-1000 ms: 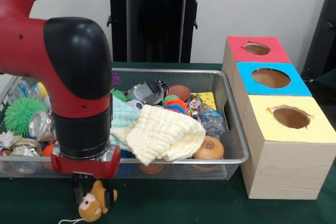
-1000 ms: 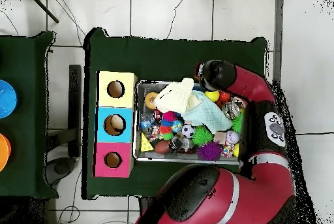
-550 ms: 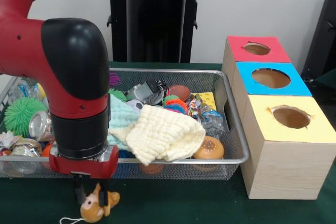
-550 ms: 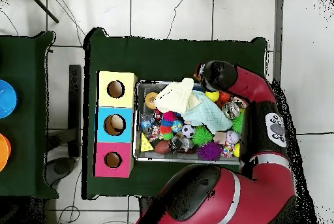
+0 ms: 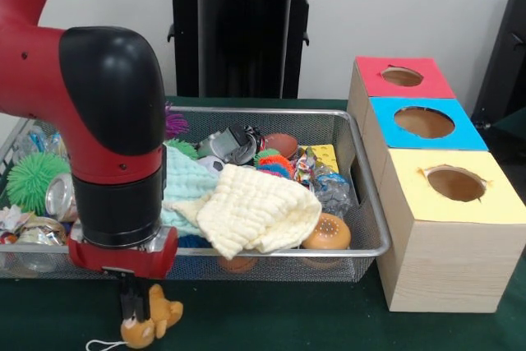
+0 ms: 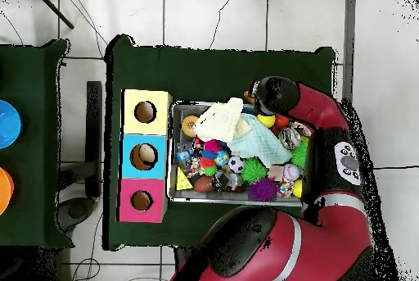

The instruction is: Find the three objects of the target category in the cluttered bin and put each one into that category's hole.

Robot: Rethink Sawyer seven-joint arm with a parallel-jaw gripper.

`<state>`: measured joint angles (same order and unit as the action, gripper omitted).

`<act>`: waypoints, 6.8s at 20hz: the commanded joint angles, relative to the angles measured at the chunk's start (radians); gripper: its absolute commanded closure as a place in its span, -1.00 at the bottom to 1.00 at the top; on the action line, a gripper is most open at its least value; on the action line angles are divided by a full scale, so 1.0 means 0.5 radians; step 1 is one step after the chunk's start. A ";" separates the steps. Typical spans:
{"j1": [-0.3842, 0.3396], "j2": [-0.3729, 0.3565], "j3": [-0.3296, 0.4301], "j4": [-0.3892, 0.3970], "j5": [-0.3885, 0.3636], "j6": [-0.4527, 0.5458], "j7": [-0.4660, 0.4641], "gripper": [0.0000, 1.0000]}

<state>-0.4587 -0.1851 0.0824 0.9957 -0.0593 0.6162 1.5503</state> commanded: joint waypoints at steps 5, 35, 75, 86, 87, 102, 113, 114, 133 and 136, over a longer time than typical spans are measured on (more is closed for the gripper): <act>-0.007 0.057 -0.012 0.026 -0.105 0.009 0.100 1.00; 0.013 -0.246 -0.038 0.167 -0.062 0.192 0.062 1.00; 0.071 -0.949 -0.098 0.849 -0.023 0.305 0.217 1.00; 0.132 -1.019 -0.132 1.019 0.010 0.222 0.334 1.00; 0.139 -1.030 -0.135 1.038 0.011 0.209 0.341 1.00; 0.274 -1.125 -0.207 1.205 0.132 0.164 0.487 1.00; 0.334 -1.206 -0.246 1.254 0.237 0.239 0.483 1.00; 0.344 -1.216 -0.252 1.258 0.245 0.252 0.489 1.00; 0.528 -1.316 -0.353 1.398 0.431 0.283 0.561 1.00; 0.566 -1.323 -0.372 1.430 0.454 0.262 0.585 1.00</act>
<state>-0.1971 -0.8442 -0.1030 1.5504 0.1178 0.7339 1.5547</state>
